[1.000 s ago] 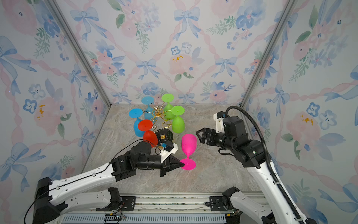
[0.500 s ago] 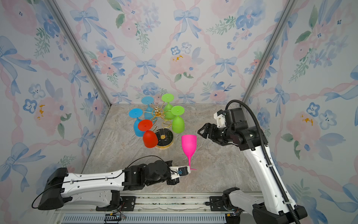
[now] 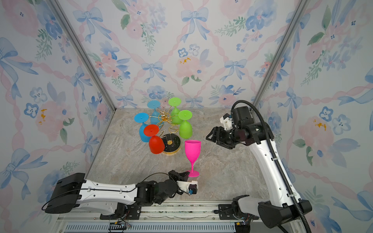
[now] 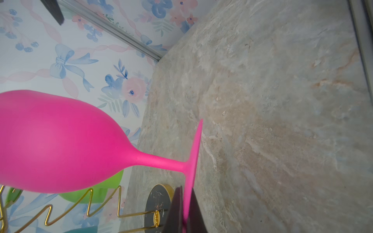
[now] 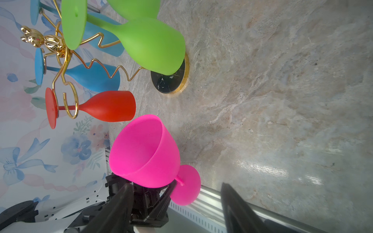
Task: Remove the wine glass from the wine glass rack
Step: 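Pull the magenta glass toward the robot with the left gripper while the right gripper retracts, then lower the right gripper onto the magenta glass's bowl rim and close it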
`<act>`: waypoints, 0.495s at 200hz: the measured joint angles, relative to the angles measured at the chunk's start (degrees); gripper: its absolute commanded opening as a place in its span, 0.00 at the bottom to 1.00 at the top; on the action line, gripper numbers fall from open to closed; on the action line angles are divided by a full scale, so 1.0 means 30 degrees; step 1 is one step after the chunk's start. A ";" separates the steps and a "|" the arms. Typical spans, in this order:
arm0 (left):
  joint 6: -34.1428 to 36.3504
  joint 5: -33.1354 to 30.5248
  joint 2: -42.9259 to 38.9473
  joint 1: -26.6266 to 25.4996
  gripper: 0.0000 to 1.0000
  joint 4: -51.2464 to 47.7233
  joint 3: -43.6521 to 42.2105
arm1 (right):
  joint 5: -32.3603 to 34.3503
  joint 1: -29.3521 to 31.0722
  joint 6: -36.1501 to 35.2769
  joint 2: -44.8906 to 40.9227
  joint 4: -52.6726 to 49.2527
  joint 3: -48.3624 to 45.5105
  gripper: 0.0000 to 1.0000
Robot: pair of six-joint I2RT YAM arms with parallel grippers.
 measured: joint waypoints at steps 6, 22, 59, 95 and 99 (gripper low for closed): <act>0.0328 -0.0306 0.0270 -0.0015 0.00 0.0372 -0.0066 | -0.0036 0.0022 -0.0153 0.0175 -0.0095 0.0066 0.66; 0.1049 -0.0991 0.0918 -0.0015 0.00 0.1129 -0.0102 | 0.0022 0.0277 -0.0459 0.0845 -0.0321 0.0619 0.63; 0.2703 -0.3126 0.2958 -0.0029 0.00 0.2798 -0.0102 | 0.0197 0.1173 -0.1122 0.1953 -0.0386 0.1370 0.56; 0.4102 -0.4721 0.4065 -0.0087 0.00 0.4102 -0.0386 | 0.0619 0.1734 -0.1625 0.3002 -0.0721 0.2084 0.53; 0.4204 -0.4845 0.4073 -0.0087 0.00 0.4240 -0.0452 | 0.0692 0.1778 -0.1719 0.3104 -0.0772 0.2142 0.52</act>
